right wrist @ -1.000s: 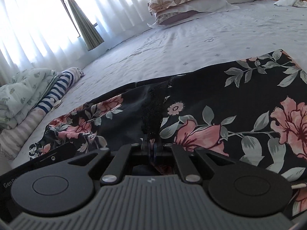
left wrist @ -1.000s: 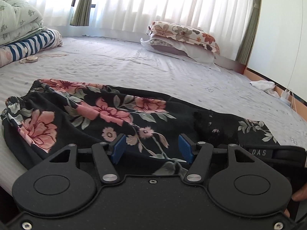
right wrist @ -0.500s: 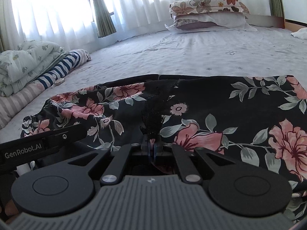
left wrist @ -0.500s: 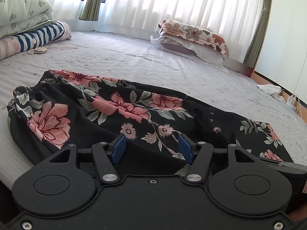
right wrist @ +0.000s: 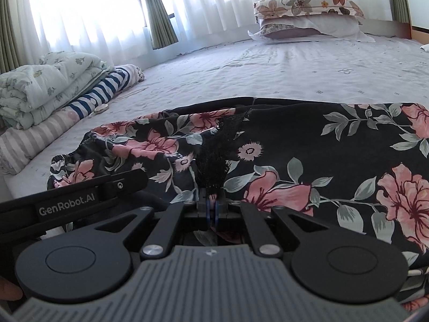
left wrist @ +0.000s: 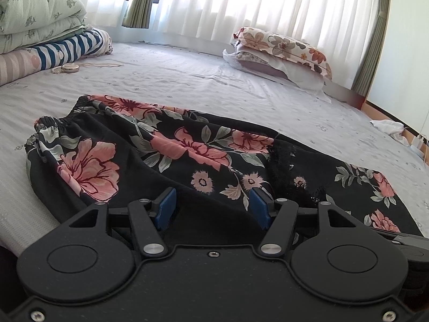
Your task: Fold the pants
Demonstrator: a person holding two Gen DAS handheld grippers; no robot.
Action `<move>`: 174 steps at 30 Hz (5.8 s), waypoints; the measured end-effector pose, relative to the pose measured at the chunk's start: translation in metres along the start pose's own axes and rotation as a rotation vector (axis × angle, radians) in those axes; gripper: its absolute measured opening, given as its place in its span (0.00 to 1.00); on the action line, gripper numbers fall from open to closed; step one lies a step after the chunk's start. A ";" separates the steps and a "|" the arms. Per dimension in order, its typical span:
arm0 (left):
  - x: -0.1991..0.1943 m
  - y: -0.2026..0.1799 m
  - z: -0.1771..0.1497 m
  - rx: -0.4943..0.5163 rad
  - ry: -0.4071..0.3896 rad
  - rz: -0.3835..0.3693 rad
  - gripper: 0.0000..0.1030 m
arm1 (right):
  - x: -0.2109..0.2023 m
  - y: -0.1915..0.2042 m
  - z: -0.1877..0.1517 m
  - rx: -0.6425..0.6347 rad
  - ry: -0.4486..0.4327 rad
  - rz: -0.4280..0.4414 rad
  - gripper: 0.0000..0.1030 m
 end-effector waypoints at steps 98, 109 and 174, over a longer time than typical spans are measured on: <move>-0.017 -0.091 -0.005 0.195 0.082 -0.136 0.26 | -0.096 -0.119 0.001 -0.010 -0.167 -0.356 0.20; -0.009 -0.103 -0.029 0.273 0.125 -0.143 0.26 | -0.118 -0.145 -0.021 0.083 -0.196 -0.418 0.36; 0.109 -0.289 0.042 0.443 0.158 -0.442 0.68 | -0.153 -0.150 -0.038 0.153 -0.332 -0.418 0.79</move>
Point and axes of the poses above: each gripper's, at about its wrist camera, not at the fingertips, and x roughly the way its jaws point, y to its left, z to its top, the point moved 2 cm from there along x, roughly the way its jaws point, and after that the axes turned 3 degrees about -y, right-handed, at the moved point
